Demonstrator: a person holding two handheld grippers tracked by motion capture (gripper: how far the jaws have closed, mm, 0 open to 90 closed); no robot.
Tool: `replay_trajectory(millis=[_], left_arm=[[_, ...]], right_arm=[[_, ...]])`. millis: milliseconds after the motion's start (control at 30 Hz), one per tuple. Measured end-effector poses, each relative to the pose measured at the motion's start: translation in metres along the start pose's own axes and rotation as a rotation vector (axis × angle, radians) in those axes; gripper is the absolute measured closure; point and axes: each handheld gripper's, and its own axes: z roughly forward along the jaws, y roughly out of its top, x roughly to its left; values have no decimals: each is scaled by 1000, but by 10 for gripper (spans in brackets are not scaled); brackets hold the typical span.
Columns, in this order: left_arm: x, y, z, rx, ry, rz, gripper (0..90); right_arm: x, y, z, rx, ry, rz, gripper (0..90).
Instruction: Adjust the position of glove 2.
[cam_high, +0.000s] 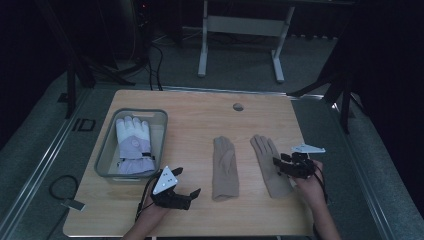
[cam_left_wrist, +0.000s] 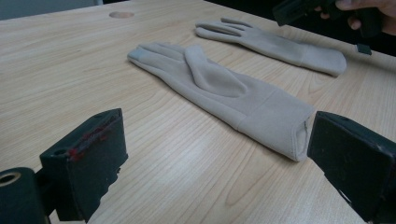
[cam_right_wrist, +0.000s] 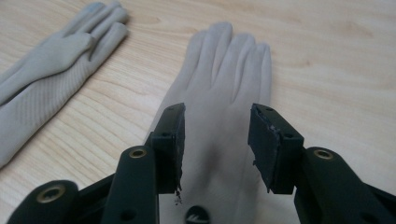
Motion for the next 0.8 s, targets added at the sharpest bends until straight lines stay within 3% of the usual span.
replay_trajectory(millis=[133, 267, 400, 567, 633, 733, 800], left_arm=[[0, -1, 1, 3, 0, 2, 47], [0, -1, 2, 9, 0, 3, 47], [-1, -1, 2, 11, -3, 4, 47], [-1, -1, 2, 10, -3, 7, 47], [-1, -1, 2, 9, -3, 4, 47], [-1, -1, 1, 5, -2, 2, 47], [-1, -1, 2, 9, -4, 2, 47]], right_arm=[[-13, 2, 1, 4, 34, -29, 553], [-17, -2, 7, 25, 42, -32, 571], [-13, -8, 14, 9, 74, 1, 555], [-5, -11, 23, 27, 58, -32, 543], [-6, -14, 27, 44, 45, -42, 571], [-4, -20, 29, 22, 39, -59, 646], [-1, -20, 29, 22, 26, -50, 743]])
